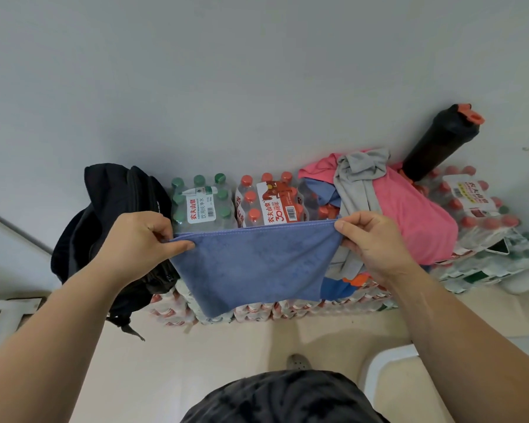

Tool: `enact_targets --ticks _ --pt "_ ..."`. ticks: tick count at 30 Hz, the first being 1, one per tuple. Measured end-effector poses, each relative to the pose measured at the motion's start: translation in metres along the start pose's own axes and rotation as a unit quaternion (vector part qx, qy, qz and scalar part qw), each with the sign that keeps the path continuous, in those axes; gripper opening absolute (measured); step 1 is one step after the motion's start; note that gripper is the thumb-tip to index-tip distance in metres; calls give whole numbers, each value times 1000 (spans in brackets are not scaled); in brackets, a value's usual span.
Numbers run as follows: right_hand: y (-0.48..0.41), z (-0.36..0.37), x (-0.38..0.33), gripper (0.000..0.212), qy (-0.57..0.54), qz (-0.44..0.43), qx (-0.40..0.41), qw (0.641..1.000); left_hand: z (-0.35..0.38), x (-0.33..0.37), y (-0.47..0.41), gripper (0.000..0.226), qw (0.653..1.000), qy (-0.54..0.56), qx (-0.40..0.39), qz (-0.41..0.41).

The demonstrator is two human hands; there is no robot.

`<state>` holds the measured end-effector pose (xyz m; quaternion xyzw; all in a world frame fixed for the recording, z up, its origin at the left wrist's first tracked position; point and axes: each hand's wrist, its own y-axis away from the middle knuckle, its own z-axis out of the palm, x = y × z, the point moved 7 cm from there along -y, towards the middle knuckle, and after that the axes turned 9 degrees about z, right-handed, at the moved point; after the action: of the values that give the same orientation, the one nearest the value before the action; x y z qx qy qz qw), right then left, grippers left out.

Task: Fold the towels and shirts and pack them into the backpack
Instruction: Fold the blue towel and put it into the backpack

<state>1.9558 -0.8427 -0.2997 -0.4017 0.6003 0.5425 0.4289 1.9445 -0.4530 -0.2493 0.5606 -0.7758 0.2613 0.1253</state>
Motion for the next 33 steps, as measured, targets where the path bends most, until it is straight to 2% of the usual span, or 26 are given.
enact_targets --ticks 4,7,13,17,19,22,24,27,30,33 --pt "-3 2 -1 18 18 -5 3 1000 -1 -10 5 32 998 10 -56 -12" --pt "-4 5 -2 19 32 -11 8 999 -3 -15 7 27 996 39 -71 -27" --pt "-3 10 -15 22 105 -48 30 993 -15 -25 6 21 994 90 -2 -65" --pt "-7 15 -33 18 158 -83 31 983 -17 -29 -2 25 993 68 -31 -87" --pt "-11 18 -44 24 171 -93 15 981 -20 -30 -5 16 993 47 -27 -102" --pt "-27 22 -53 35 285 -91 -2 954 -22 -37 -11 12 987 56 24 -146" --pt "-42 29 -56 23 390 -98 -3 916 -16 -47 -16 8 970 117 58 -204" --pt "-69 47 -62 6 426 -130 -21 895 7 -66 -26 5 921 239 79 -298" --pt "-110 52 -56 9 418 -128 -1 899 30 -77 -38 7 875 296 90 -372" --pt "-150 58 -35 12 344 -56 -9 937 50 -81 -55 7 830 345 111 -424"
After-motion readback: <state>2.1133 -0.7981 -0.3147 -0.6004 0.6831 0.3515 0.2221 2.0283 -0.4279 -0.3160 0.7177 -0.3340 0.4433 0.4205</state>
